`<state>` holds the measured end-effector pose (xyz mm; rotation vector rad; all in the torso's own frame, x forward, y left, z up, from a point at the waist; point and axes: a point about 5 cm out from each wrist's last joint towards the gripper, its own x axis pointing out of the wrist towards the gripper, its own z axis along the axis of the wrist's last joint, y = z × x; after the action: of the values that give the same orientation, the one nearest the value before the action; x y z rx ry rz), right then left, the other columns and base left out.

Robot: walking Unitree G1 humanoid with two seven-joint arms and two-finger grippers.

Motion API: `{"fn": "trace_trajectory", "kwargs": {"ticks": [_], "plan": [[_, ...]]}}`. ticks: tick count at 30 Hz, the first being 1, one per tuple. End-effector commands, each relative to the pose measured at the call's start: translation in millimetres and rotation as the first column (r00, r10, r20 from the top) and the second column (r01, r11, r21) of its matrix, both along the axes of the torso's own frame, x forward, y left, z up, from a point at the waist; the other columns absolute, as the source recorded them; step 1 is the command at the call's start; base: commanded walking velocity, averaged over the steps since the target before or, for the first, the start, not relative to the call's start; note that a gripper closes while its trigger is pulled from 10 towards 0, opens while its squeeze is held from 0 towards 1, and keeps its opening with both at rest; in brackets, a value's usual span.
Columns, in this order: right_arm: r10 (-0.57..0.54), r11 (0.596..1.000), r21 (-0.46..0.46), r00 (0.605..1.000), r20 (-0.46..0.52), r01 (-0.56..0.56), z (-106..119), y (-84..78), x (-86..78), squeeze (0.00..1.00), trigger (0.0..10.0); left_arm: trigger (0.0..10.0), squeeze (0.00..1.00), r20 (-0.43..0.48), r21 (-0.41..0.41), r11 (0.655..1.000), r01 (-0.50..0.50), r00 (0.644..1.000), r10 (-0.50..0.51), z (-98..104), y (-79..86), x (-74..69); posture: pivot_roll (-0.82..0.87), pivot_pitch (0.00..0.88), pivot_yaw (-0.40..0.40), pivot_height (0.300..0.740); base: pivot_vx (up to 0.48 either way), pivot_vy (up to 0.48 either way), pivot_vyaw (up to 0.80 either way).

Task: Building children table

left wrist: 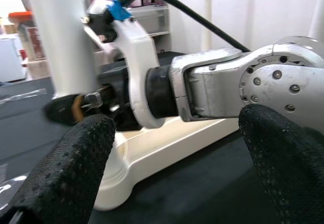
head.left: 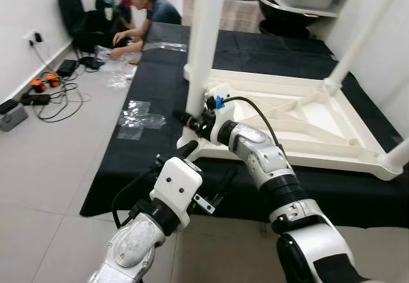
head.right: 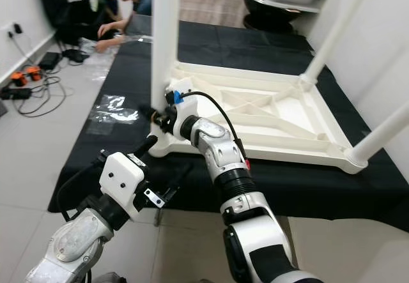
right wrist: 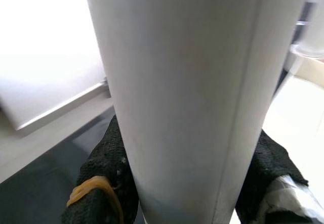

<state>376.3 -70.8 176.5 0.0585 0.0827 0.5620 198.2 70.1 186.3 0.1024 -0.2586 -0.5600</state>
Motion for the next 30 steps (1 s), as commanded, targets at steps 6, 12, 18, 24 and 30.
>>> {"fn": "trace_trajectory", "kwargs": {"ticks": [6,12,18,24,30], "plan": [[-0.497,0.867,-0.024,0.868,0.018,0.497,0,-39.8,1.2,0.00,0.0,10.0,0.00,-0.019,-0.001,1.000,0.011,1.000,-0.011,-4,-3.3,0.5,0.09,0.036,-0.122,0.740,0.000,0.000,0.00],[-0.720,0.693,0.051,0.694,-0.002,0.719,6,-38.4,-25.0,0.00,0.0,10.0,0.00,-0.018,-0.001,1.000,0.009,1.000,-0.009,-4,-2.8,1.1,0.09,0.042,-0.123,0.740,0.000,0.000,0.00],[-0.604,0.781,0.185,0.797,-0.016,0.596,13,-13.2,-18.4,0.00,10.0,10.0,0.00,-0.021,-0.001,1.000,0.010,1.000,-0.010,-4,-2.8,0.6,0.08,0.047,-0.119,0.740,0.000,0.000,0.00],[-0.371,0.895,0.295,0.926,0.072,0.335,35,-10.4,-7.8,0.00,10.0,10.0,0.00,-0.022,-0.002,1.000,0.010,1.000,-0.010,-5,-2.5,1.1,0.08,0.047,-0.120,0.740,0.000,0.000,0.00],[0.136,0.927,0.336,0.984,0.114,-0.167,49,-8.2,-8.8,0.00,10.0,10.0,0.00,-0.020,-0.003,1.000,0.010,1.000,-0.010,-4,-1.6,2.0,0.08,0.046,-0.118,0.740,0.000,0.000,0.00]]}}
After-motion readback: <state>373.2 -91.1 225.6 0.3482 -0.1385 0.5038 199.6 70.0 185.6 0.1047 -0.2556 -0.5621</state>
